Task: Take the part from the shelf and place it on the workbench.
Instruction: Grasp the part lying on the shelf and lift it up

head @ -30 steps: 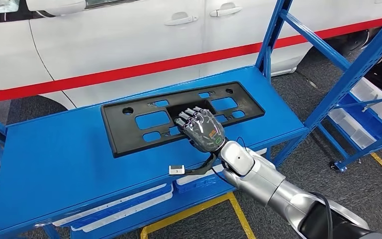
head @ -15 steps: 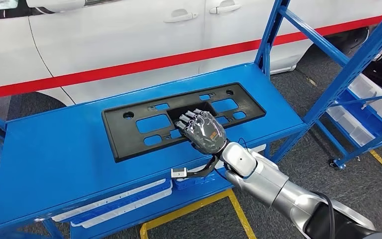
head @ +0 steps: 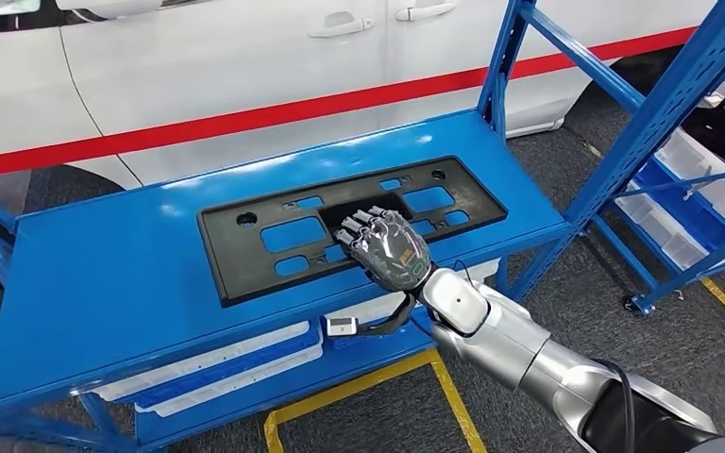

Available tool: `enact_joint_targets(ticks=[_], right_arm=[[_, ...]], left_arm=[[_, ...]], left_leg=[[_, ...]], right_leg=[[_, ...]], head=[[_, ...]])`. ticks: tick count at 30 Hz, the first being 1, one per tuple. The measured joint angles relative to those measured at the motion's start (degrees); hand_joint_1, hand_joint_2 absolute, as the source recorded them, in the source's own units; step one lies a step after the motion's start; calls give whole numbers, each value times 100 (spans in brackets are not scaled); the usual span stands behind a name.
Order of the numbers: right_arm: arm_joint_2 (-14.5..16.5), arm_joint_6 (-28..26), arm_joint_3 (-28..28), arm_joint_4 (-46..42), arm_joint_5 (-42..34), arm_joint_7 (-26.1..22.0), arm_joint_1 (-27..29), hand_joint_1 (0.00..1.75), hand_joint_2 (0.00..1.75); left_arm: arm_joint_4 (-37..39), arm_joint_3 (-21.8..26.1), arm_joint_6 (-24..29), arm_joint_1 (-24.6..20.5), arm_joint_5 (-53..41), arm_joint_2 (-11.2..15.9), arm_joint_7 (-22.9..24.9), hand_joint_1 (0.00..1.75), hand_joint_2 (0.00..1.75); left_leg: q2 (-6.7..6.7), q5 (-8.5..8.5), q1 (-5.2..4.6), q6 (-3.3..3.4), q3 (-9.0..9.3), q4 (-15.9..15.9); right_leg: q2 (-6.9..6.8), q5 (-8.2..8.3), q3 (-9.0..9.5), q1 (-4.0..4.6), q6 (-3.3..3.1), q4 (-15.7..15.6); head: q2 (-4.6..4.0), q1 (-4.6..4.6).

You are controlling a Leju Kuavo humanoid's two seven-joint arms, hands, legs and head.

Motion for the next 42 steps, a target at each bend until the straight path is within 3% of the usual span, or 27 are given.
enact_joint_targets(ticks=[2,3,5,7,8,9,10,12,14,16,18,19,22,23,24,25,27,29,31,33,34,36,37,38,39,40,42], right_arm=[[-2,3,1,3,0,5,-7,175,175],[-3,8,3,6,-1,6,-12,175,175],[-10,22,8,22,-4,8,-32,175,175],[-18,33,12,43,-6,10,-47,175,175],[-20,34,15,55,-7,12,-48,175,175],[-21,35,20,65,-7,12,-47,175,175],[-21,39,26,74,-7,12,-49,175,175],[-25,53,35,83,-8,12,-70,175,175],[-31,78,38,82,-11,16,-108,175,175],[-46,100,41,81,-27,37,-136,175,175],[-60,109,45,82,-44,57,-148,175,175],[-62,109,48,82,-48,58,-152,175,175],[-75,102,52,81,-51,39,-149,175,175],[-87,99,55,83,-52,30,-137,175,175],[-101,98,59,84,-55,22,-121,175,175],[-114,98,64,85,-60,18,-103,175,175],[-129,98,81,87,-78,16,-77,175,175],[-139,97,91,88,-108,18,-72,175,175],[-145,97,93,95,-131,20,-80,175,175],[-151,100,96,113,-140,21,-81,175,175],[-155,102,98,122,-142,21,-79,175,175],[-163,106,104,148,-147,22,-74,175,175],[-167,107,105,161,-148,22,-74,175,175],[-169,107,106,174,-149,24,-71,175,175],[-170,107,108,187,-149,25,-67,175,175],[-171,107,109,199,-149,25,-64,175,175],[-172,107,112,216,-149,25,-66,175,175]], left_arm=[[0,-1,-10,2,-15,5,7,0,0],[0,-1,-16,0,-20,7,9,0,0],[0,-1,-34,-7,-26,9,10,0,0],[0,-1,-49,-6,-30,14,10,0,0],[0,0,-52,-1,-31,18,10,0,0],[0,0,-55,2,-33,20,10,0,0],[0,0,-56,3,-36,22,10,0,0],[0,0,-61,1,-42,23,13,0,0],[0,-1,-69,-3,-51,22,16,0,0],[0,-2,-75,2,-70,24,18,0,0],[0,-2,-76,10,-88,36,22,0,0],[0,-2,-78,12,-94,42,25,0,0],[0,-2,-95,10,-113,56,27,0,0],[0,-2,-99,10,-122,61,27,0,0],[0,-3,-101,10,-131,67,27,0,0],[0,-3,-102,9,-139,73,27,0,0],[0,-6,-106,3,-150,93,26,0,0],[0,-10,-112,-9,-164,115,26,0,0],[0,-16,-120,-16,-189,128,26,0,0],[0,-25,-135,-13,-205,134,25,0,0],[0,-30,-142,-17,-207,134,20,0,0],[0,-39,-150,-25,-209,136,9,0,0],[0,-42,-151,-23,-210,138,2,0,0],[0,-43,-152,-17,-210,142,-2,0,0],[0,-44,-152,-10,-210,145,-5,0,0],[0,-44,-152,-7,-210,148,-8,0,0],[0,-46,-152,-9,-210,150,-10,0,0]], left_leg=[[6,109,0,48,-54,-49],[17,178,14,83,-83,-85],[43,337,45,167,-177,-147],[50,457,32,211,-338,-125],[51,505,27,210,-432,-98],[51,547,23,205,-527,-61],[51,579,22,195,-619,-15],[51,618,21,166,-777,95],[48,654,7,117,-878,188],[44,722,-1,47,-920,201],[28,715,-2,-22,-967,216],[21,594,1,-52,-1015,302],[18,-157,41,-130,-1269,1147],[19,-316,56,-152,-1335,1490],[19,-334,66,-168,-1339,1712],[20,-222,72,-176,-1258,1749],[19,119,78,-162,-824,1264],[13,150,61,-119,-251,430],[3,52,31,-69,-5,-17],[16,146,35,4,-69,-74],[31,220,44,61,-118,-96],[62,380,54,153,-254,-124],[65,448,46,182,-345,-117],[67,507,36,189,-438,-97],[67,558,28,190,-533,-70],[68,603,21,186,-629,-36],[65,676,14,165,-807,53]], right_leg=[[3,88,-8,-7,78,-55],[12,41,-28,-7,107,-41],[33,-361,-138,-6,147,266],[42,-905,-313,-9,177,960],[42,-1033,-370,-11,193,1296],[42,-1028,-357,-12,205,1493],[41,-911,-242,-13,209,1484],[41,-679,257,-12,188,882],[47,-717,705,14,137,192],[49,-775,813,48,77,-35],[29,-681,752,20,-14,-76],[17,-620,705,1,-74,-97],[-1,-439,500,-14,-161,-113],[-4,-380,420,-12,-157,-108],[-7,-322,340,-11,-149,-100],[-10,-269,262,-12,-138,-90],[-9,-174,125,-16,-105,-59],[-6,-92,42,-6,-46,-25],[-12,6,24,-2,30,-41],[-3,74,4,-8,105,-78],[9,-31,-38,-13,131,-21],[32,-549,-190,-22,162,422],[33,-848,-277,-21,174,788],[35,-1040,-347,-21,186,1166],[35,-1097,-369,-20,192,1449],[35,-1027,-314,-20,192,1567],[35,-734,97,-16,166,1193]], head=[[0,-1],[0,0],[-1,2],[-1,2],[-1,2],[-1,1],[-1,1],[-1,1],[-1,-1],[-1,0],[-1,2],[-1,-1],[-1,-5],[-1,-5],[-1,-5],[-1,-5],[-1,-6],[-1,-5],[0,-3],[0,-1],[0,2],[-1,8],[-1,11],[-1,11],[-1,10],[-1,10],[-1,10]])
